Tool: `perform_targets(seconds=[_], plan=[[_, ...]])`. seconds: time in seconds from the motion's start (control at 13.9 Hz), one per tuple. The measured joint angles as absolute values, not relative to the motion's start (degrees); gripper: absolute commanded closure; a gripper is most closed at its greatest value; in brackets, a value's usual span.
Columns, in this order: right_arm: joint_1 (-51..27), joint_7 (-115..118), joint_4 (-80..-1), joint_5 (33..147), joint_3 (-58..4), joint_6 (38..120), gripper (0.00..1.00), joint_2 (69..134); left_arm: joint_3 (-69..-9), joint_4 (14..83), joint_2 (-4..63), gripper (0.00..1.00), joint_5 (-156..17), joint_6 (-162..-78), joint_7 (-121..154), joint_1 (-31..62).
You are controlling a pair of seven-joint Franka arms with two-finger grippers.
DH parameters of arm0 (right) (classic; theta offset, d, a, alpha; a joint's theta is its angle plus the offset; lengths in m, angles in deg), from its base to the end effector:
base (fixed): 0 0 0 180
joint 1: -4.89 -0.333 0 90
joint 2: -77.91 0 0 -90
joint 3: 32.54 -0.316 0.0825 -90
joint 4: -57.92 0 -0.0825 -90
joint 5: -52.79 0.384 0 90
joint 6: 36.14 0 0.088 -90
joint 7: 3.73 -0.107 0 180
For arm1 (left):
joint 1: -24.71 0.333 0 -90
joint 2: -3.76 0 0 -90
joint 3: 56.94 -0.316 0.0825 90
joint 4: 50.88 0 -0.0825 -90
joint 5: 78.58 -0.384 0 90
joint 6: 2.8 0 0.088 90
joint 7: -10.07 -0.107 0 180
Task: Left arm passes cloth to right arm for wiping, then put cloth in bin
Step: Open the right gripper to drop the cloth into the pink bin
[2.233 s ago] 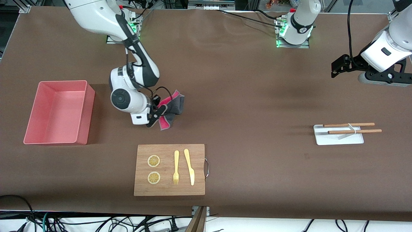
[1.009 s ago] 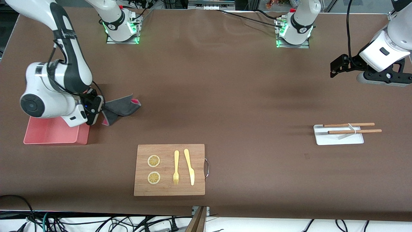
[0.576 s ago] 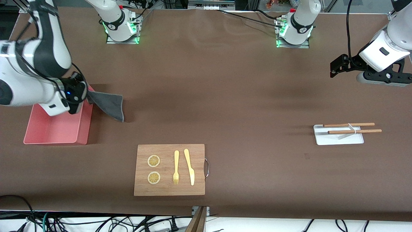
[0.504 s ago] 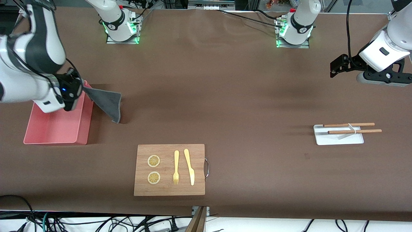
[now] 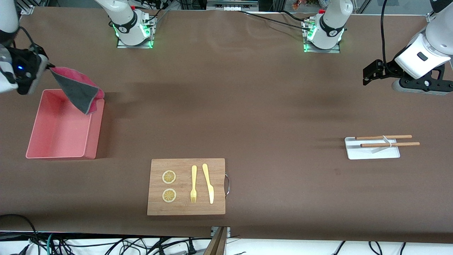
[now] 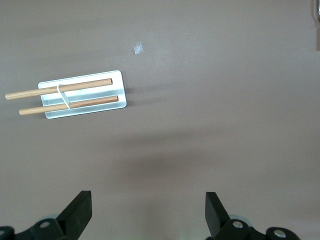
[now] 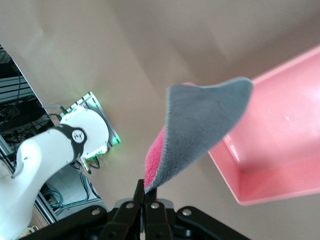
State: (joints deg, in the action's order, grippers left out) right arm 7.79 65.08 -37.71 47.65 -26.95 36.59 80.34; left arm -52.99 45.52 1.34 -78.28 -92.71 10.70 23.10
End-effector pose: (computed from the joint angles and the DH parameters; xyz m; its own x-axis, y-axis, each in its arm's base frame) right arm 0.5141 -0.0875 0.5394 0.4471 0.8615 -0.2407 0.7812 -0.5071 -0.3640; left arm 0.5354 -0.0534 0.5948 0.9938 -0.0854 -0.0711 -0.0855 -0.9963 0.0015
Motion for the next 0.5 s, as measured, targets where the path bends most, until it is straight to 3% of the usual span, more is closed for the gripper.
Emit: perform_targets(seconds=[0.29,0.5], plan=[[9.3,71.4,-33.3,44.7,-23.8,36.5,1.00,80.0,-53.0,45.5,1.3,0.00,-78.3,-92.7,10.7,23.1],[9.7,73.0,-33.0,44.3,-23.3,40.8,1.00,81.0,-53.0,45.5,1.3,0.00,-78.3,-92.7,10.7,23.1]])
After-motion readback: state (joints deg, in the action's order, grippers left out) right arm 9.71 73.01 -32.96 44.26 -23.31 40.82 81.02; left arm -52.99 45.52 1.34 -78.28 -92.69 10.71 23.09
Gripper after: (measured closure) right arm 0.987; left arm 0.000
